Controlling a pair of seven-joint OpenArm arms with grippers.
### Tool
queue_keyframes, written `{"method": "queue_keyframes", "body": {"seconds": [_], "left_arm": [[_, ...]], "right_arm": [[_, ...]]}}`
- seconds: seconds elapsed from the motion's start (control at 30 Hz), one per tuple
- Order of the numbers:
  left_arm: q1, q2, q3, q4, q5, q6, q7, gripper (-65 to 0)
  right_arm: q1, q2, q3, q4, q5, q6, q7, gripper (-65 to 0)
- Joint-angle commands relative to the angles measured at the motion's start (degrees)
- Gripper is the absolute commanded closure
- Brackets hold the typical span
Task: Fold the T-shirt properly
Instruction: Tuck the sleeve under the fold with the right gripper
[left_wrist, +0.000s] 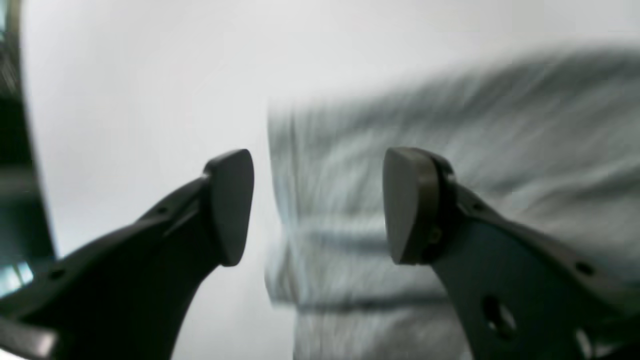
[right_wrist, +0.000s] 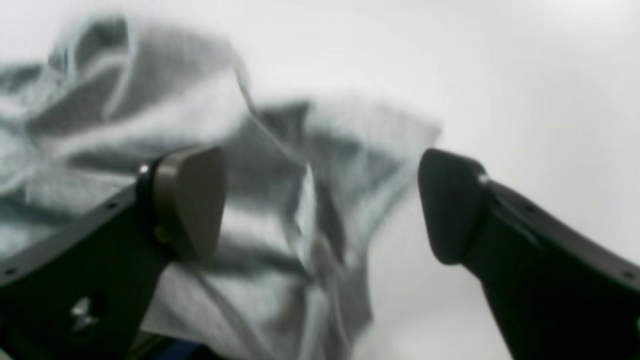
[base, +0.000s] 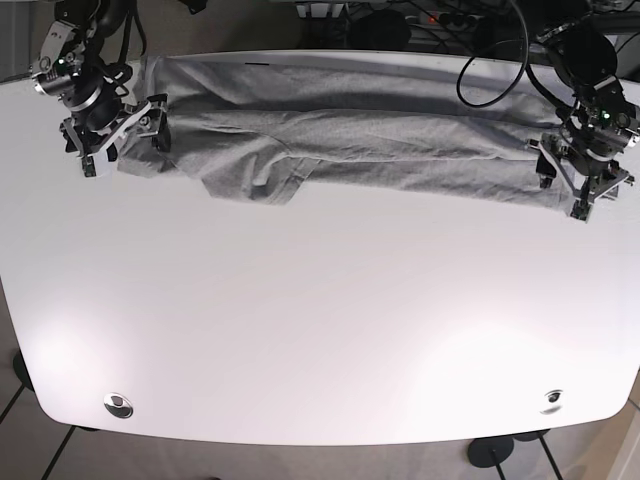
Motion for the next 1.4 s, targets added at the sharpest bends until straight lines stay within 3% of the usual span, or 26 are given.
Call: {"method": "queue_keyframes", "body": {"seconds": [0.03, 0.17, 0.4, 0.53, 0.6, 0.67, 0.7, 0.73, 0.77, 0.87, 1.0, 1.23, 1.4], "left_arm": [[-0.2, 0.1, 0.5, 0.7, 0.5, 0.1, -0.2, -37.9], [0.7, 0.2, 3.6, -4.8, 0.5, 0.1, -0.2, -37.9], [1.2, -0.1, 3.3, -11.1, 0.5, 0.1, -0.2, -37.8], [2.6, -0.1, 3.3, -10.9, 0.5, 0.1, -0.2, -37.8], [2.6, -0.1, 3.3, -10.9, 0.5, 0.1, -0.2, -37.8], [2.6, 0.0, 3.3, -11.1, 0.5, 0.1, -0.2, -37.8], [2.6, 0.0, 3.3, -11.2, 0.5, 0.1, -0.2, -37.8], [2.6, 0.0, 3.4, -11.2, 0.5, 0.1, -0.2, -37.8], [2.6, 0.1, 3.4, -11.3, 0.5, 0.1, -0.2, -37.8], [2.7, 0.2, 3.6, -11.4, 0.5, 0.1, -0.2, -37.8], [2.7, 0.2, 3.5, -11.4, 0.5, 0.1, -0.2, -37.8], [2.5, 0.1, 3.4, -12.7, 0.5, 0.1, -0.2, -37.8], [2.4, -0.2, 3.4, -15.6, 0.5, 0.1, -0.3, -37.8]], "right_arm": [[2.0, 0.4, -4.1, 0.9, 1.8, 0.33, 0.5, -57.5], [7.6, 0.4, -13.3, -2.3, 1.7, 0.07, 0.5, -57.5], [20.8, 0.7, -19.4, -25.0, 1.7, -0.02, 0.5, -57.5], [21.5, 1.0, -23.7, -28.4, 1.7, -0.02, 2.0, -55.3], [21.4, 0.9, -24.9, -28.4, 1.7, -0.02, 2.1, -42.8], [21.5, 0.5, -25.1, -28.4, 1.8, -0.02, 2.1, -22.2], [21.6, -0.2, -24.7, -28.4, 1.7, -0.02, 2.1, -6.5], [21.7, -0.2, -24.7, -28.3, 1.7, -0.02, 2.1, -0.6], [21.7, -0.2, -24.7, -27.3, 1.8, -0.02, 2.1, -3.2], [18.8, -0.2, -24.6, -14.1, 1.7, -0.02, 2.6, -1.9], [11.3, -1.5, -18.6, 0.4, 2.2, -4.24, -2.4, -1.9], [0.9, -5.5, -4.7, 2.2, 2.2, -4.33, -2.4, -1.9], [-4.9, -6.1, 0.0, 2.2, 2.2, -4.33, -2.4, -2.4]]}}
